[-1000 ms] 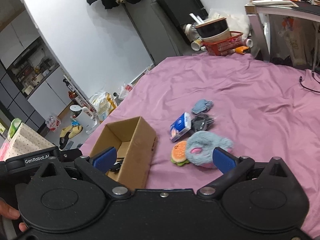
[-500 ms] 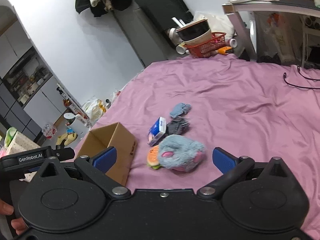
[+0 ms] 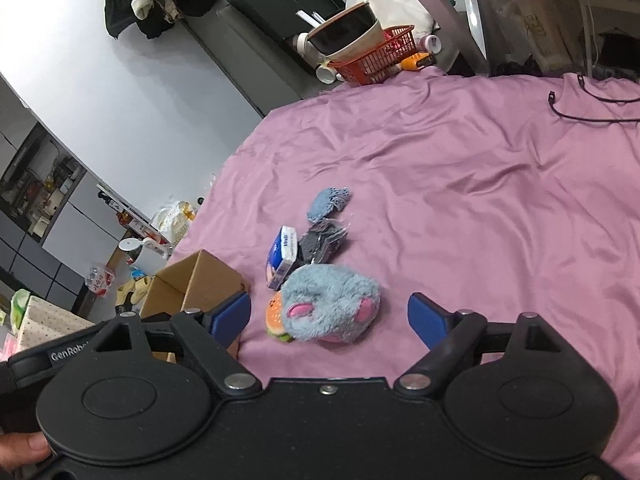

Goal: Organize soft objects
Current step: 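Move the left tool to the grey fluffy plush and grasp it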

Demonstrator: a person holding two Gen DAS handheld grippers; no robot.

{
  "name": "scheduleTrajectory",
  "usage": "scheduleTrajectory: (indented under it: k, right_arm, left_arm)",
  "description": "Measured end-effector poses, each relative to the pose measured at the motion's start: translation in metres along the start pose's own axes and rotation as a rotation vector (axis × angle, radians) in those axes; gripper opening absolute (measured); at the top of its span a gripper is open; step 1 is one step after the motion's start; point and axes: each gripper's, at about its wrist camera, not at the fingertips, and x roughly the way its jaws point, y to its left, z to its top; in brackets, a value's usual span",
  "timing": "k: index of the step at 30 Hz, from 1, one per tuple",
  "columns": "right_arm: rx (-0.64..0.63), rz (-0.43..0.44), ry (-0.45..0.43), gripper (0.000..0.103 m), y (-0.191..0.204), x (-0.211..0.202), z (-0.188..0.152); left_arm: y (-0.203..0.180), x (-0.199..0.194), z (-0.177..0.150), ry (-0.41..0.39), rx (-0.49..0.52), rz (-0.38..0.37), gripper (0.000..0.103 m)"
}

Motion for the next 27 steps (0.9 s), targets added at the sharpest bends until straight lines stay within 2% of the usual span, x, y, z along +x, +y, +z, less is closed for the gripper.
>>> scheduleTrajectory:
  k: [4,12,14,16,21,27]
  right_arm:
    - [0.005,-0.01,0.011,0.082,-0.002,0.009,0.008]
    - [0.052,0.01,0.031,0.075,-0.016,0.029,0.013]
    - [0.082,0.027,0.048,0.071,-0.022,0.035,0.013]
    - [0.131,0.057,0.063,0.068,-0.029,0.041,0.013]
    - [0.181,0.075,0.087,0.066,-0.039,0.055,0.011]
    - [0.266,0.096,0.164,0.063,-0.054,0.077,0.006]
  left_arm:
    - [-0.009,0.014,0.0,0.018,-0.014,-0.028,0.058]
    - [-0.021,0.045,-0.001,0.054,-0.043,-0.078,0.042]
    - [-0.022,0.053,-0.002,0.065,-0.053,-0.089,0.03]
    - [-0.023,0.063,-0.003,0.087,-0.07,-0.104,0.025]
    - [-0.023,0.085,-0.007,0.126,-0.096,-0.127,0.023]
    - [-0.022,0.109,-0.012,0.176,-0.129,-0.142,0.023]
